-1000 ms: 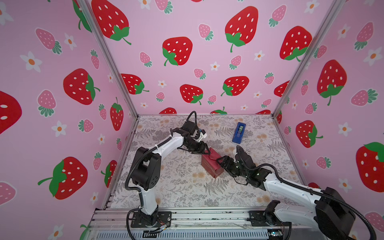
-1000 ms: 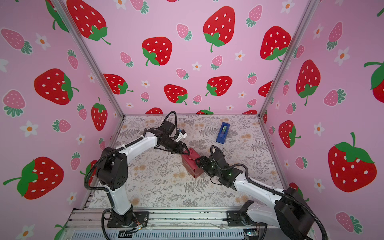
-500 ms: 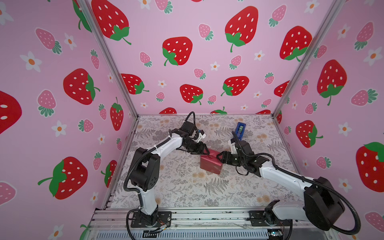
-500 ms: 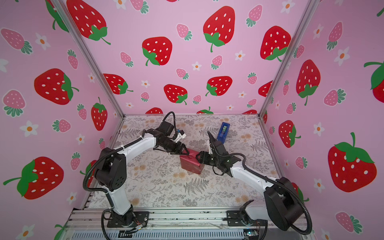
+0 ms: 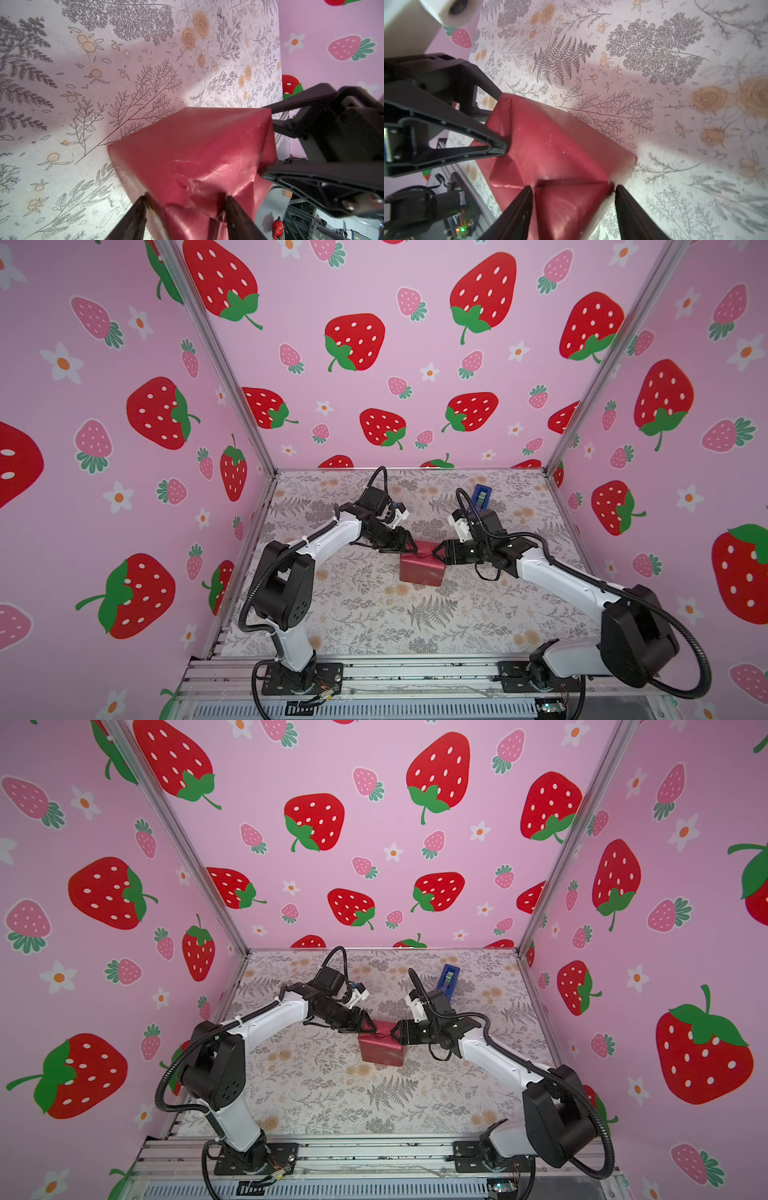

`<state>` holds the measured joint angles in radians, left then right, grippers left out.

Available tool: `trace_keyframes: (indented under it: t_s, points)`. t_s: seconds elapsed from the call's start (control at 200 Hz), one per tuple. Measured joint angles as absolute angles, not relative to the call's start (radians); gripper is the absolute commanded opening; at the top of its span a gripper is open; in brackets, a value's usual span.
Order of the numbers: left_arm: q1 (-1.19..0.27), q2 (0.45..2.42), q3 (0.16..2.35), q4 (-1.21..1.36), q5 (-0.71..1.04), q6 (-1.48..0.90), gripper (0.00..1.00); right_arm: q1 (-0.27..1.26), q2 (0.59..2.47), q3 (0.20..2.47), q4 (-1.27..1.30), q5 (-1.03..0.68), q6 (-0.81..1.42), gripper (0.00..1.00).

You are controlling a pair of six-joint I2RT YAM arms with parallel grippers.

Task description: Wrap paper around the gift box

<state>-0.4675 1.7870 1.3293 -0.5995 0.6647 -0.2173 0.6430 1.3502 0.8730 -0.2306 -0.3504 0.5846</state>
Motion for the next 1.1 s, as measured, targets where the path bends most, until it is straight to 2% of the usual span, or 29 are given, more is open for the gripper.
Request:
trace_keyframes:
  t_s: [0.135,0.25,0.34,0.505,0.85,1.101]
  points:
    - [-0.467,1.787,1.329,-0.599,0.664,-0.216,0.6,0.719,1.183,0.801,-0.218,-0.283,0.793,0.72]
    - [-0.467,1.787,1.329,-0.599,0.665,-0.214,0.6,0.856,1.025,0.698,-0.108,-0.178,1.022,0.78]
    - [-0.467,1.788,1.329,-0.599,0.665,-0.212,0.6,0.952,0.984,0.625,-0.012,-0.105,1.181,0.81]
    - [-0.467,1.789,1.33,-0.599,0.666,-0.208,0.6,1.027,1.074,0.551,0.115,0.009,1.423,0.88]
    - [-0.473,1.8,1.332,-0.599,0.691,-0.197,0.6,1.039,1.197,0.544,0.244,0.211,1.781,0.93]
    - [-0.473,1.801,1.332,-0.591,0.691,-0.198,0.6,1.029,1.268,0.548,0.305,0.239,1.89,0.88]
